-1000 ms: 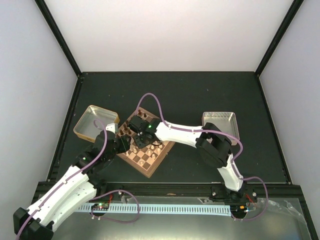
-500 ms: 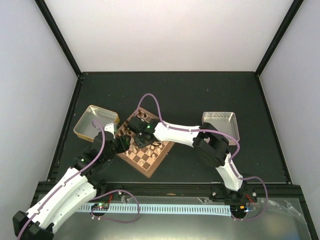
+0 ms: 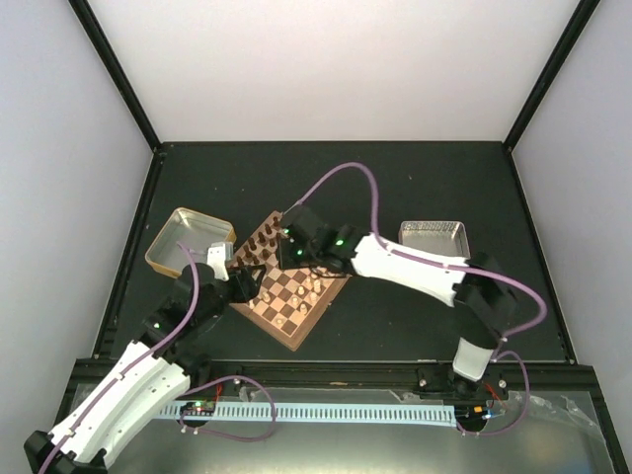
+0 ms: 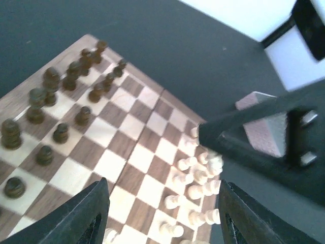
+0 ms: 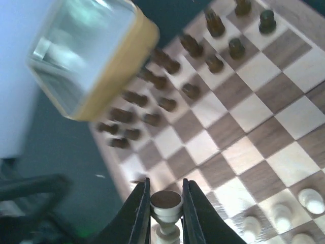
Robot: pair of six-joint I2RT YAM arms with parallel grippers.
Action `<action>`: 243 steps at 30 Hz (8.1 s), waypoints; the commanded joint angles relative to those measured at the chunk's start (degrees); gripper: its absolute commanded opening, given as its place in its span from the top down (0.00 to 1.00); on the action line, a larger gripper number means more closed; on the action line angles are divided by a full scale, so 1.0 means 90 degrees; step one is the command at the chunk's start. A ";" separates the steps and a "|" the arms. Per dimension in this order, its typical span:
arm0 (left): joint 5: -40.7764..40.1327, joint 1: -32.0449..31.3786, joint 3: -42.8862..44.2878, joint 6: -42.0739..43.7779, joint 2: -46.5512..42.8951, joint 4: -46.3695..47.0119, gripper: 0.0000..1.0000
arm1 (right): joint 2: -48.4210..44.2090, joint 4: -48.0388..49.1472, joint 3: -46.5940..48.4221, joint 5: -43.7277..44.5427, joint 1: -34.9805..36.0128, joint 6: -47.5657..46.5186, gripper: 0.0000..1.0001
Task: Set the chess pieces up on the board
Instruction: Pick up the chess piece from the chessboard, then place the chess piece on the chessboard, then pick up the chess piece from the chessboard, then place the chess piece on the chessboard.
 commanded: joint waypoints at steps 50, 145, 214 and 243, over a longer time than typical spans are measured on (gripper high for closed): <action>0.1377 0.0043 -0.0031 0.0696 -0.0242 0.1937 0.98 | -0.2198 0.3214 -0.2124 -0.1739 -0.0318 0.3382 0.73; 0.0403 -0.0304 0.3349 0.1753 0.5926 -0.3392 0.54 | -0.4935 0.0646 -0.4198 0.2495 -0.0743 0.1180 0.46; 0.0176 -0.2372 0.3822 0.0851 0.5408 -0.4126 0.95 | -0.5112 0.0526 -0.4386 0.2464 -0.0743 0.1278 0.47; 0.0483 -0.2741 0.3783 0.0992 0.6699 -0.3259 0.79 | -0.5219 0.0489 -0.4516 0.2503 -0.0743 0.1314 0.47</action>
